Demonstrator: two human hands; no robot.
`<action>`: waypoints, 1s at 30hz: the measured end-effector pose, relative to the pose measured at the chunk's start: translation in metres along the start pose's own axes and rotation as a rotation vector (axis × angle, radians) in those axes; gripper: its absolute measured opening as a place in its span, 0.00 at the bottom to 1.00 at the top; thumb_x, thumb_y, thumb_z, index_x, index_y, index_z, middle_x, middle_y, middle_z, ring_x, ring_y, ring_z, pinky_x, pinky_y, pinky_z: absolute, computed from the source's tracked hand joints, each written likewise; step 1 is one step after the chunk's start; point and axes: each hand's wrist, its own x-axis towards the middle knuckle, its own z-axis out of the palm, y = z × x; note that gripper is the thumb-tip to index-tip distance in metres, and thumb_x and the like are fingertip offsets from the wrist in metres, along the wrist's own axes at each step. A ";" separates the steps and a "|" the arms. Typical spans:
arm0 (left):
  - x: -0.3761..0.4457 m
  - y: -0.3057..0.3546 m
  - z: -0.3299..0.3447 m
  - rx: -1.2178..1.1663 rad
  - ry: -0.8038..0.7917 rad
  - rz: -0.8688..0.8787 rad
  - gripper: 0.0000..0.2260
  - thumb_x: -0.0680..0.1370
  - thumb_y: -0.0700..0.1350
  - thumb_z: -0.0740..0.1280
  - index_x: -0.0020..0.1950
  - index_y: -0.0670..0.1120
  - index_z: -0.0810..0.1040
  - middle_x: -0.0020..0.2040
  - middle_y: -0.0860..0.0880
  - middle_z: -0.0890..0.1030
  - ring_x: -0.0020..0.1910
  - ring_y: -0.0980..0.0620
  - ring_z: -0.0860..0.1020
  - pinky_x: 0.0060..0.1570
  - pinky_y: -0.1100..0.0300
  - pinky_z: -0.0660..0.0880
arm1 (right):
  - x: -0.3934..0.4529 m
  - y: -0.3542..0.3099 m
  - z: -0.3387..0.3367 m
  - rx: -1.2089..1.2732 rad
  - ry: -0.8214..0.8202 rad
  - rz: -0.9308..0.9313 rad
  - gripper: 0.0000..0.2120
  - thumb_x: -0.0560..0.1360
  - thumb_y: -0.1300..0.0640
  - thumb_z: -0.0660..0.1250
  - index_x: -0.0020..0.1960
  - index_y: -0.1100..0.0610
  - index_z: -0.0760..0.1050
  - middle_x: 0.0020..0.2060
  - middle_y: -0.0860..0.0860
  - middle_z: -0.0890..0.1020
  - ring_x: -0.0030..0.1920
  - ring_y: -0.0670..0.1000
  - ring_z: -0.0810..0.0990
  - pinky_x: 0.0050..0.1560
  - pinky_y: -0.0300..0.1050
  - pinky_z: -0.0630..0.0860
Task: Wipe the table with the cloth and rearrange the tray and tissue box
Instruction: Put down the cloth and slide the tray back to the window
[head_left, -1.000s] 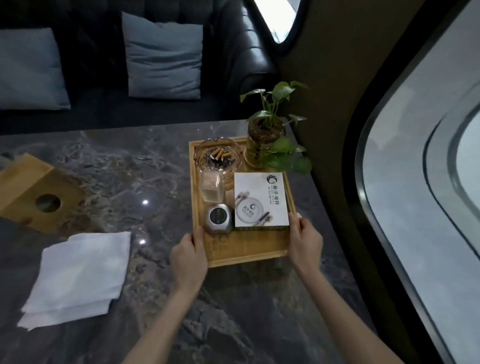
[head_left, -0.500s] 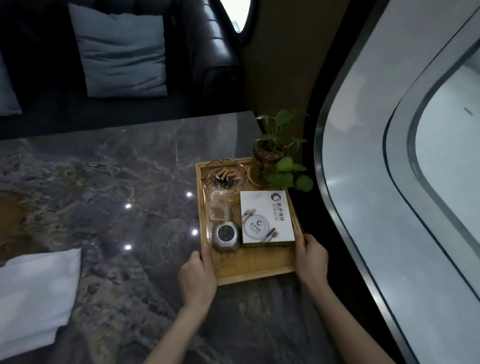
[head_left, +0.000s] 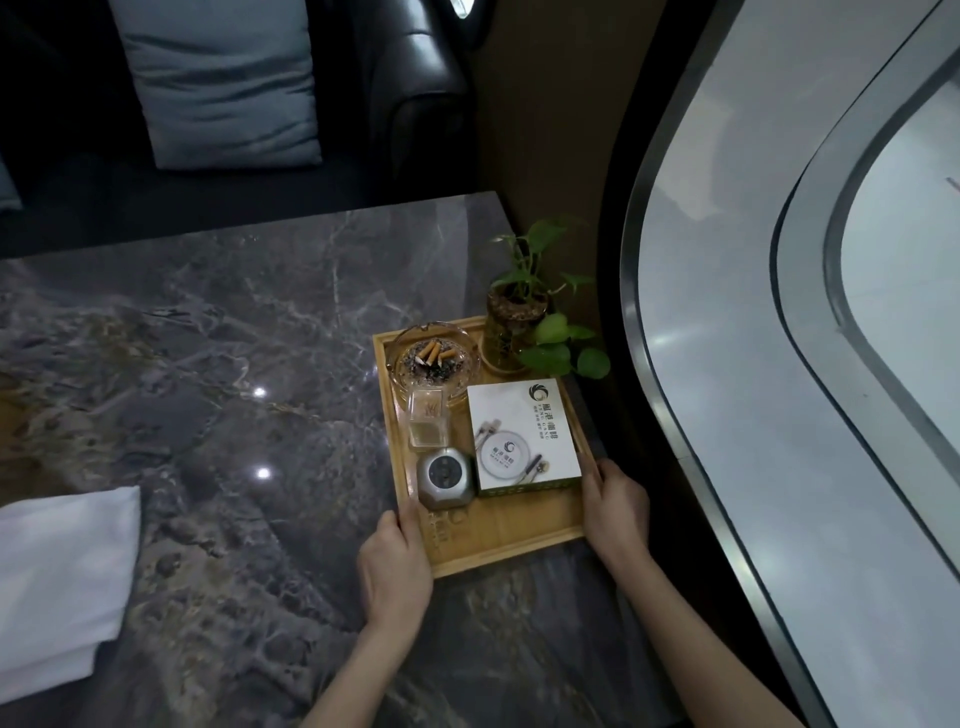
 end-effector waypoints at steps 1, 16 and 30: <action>0.000 0.000 -0.001 0.004 -0.015 -0.002 0.20 0.80 0.52 0.52 0.39 0.40 0.74 0.33 0.47 0.76 0.35 0.45 0.76 0.38 0.53 0.71 | 0.000 0.000 -0.001 -0.038 -0.003 -0.014 0.18 0.79 0.51 0.56 0.50 0.65 0.76 0.41 0.66 0.82 0.43 0.65 0.80 0.39 0.51 0.74; 0.012 0.009 -0.016 0.580 -0.237 0.186 0.20 0.81 0.51 0.49 0.50 0.41 0.77 0.50 0.41 0.82 0.50 0.41 0.79 0.47 0.51 0.73 | -0.003 0.000 0.001 -0.364 0.131 -0.190 0.12 0.75 0.61 0.66 0.37 0.69 0.76 0.35 0.63 0.78 0.35 0.63 0.79 0.30 0.44 0.64; -0.004 0.003 -0.038 0.398 -0.090 0.502 0.08 0.77 0.49 0.61 0.48 0.45 0.71 0.44 0.47 0.77 0.40 0.49 0.77 0.36 0.57 0.74 | -0.070 0.005 0.010 -0.146 0.124 -0.139 0.22 0.79 0.54 0.56 0.70 0.62 0.63 0.68 0.59 0.70 0.68 0.58 0.66 0.67 0.52 0.64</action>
